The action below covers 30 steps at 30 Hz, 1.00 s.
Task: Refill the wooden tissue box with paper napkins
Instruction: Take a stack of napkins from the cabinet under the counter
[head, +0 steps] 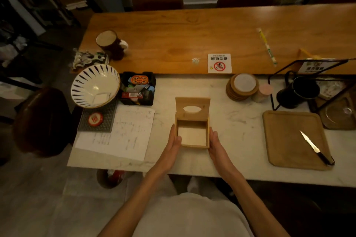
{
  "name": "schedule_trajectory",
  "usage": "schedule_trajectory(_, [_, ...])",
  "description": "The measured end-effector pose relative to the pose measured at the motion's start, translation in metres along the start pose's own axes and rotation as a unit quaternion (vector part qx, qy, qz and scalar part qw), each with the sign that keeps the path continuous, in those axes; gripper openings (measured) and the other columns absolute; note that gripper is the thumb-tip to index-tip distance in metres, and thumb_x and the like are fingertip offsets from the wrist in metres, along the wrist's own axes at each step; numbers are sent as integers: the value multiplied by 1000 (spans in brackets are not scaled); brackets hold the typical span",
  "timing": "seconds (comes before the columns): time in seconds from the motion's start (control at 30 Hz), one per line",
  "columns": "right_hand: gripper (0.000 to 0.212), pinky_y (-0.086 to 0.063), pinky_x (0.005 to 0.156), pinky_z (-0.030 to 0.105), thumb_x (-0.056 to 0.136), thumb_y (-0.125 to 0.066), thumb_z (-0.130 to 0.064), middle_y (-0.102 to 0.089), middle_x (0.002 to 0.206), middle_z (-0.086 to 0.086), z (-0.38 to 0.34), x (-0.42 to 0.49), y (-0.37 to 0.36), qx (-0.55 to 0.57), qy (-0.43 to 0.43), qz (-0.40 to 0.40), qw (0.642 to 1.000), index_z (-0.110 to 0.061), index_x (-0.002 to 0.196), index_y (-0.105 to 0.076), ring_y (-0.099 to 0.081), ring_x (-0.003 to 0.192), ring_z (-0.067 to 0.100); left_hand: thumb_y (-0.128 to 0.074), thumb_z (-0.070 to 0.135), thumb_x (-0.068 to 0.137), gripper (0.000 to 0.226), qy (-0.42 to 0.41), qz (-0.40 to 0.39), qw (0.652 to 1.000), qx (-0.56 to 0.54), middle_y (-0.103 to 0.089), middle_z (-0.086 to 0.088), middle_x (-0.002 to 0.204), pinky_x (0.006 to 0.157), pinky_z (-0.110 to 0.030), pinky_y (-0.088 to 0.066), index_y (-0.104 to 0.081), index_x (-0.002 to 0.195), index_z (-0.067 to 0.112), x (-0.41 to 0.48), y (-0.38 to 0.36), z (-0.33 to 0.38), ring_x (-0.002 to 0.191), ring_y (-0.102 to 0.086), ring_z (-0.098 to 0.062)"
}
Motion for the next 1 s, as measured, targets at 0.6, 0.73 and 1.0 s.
schedule_trajectory(0.6, [67, 6, 115, 60, 94, -3, -63, 4, 163, 3, 72, -50, 33, -601, 12, 217, 769, -32, 153, 7, 10, 148, 35, -10, 49, 99, 63, -9, 130, 880, 456, 13, -7, 163, 119, -53, 10, 4, 155, 25, -54, 16, -77, 149, 16, -29])
schedule_trajectory(0.73, [71, 8, 112, 67, 88, 0, -69, 26, 159, 3, 109, -51, 37, -649, -43, 148, 745, -37, 147, 23, 26, 143, 37, -6, 59, 96, 67, 2, 52, 849, 526, 29, -5, 158, 115, -54, 18, 18, 152, 31, -62, 9, -127, 144, 30, -28])
schedule_trajectory(1.0, [75, 15, 111, 66, 87, -9, -75, 32, 157, -1, 104, -48, 36, -652, -78, 121, 744, -42, 146, 24, 30, 142, 34, -18, 60, 97, 64, 47, 21, 863, 503, 15, 0, 163, 115, -65, 5, 0, 153, 37, -53, 18, -109, 149, 17, -27])
Point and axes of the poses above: each hand's wrist, its own x-axis towards the middle knuckle, its own y-axis out of the back of the hand, z = x × y, the point moved 7 cm from there along x, towards the middle knuckle
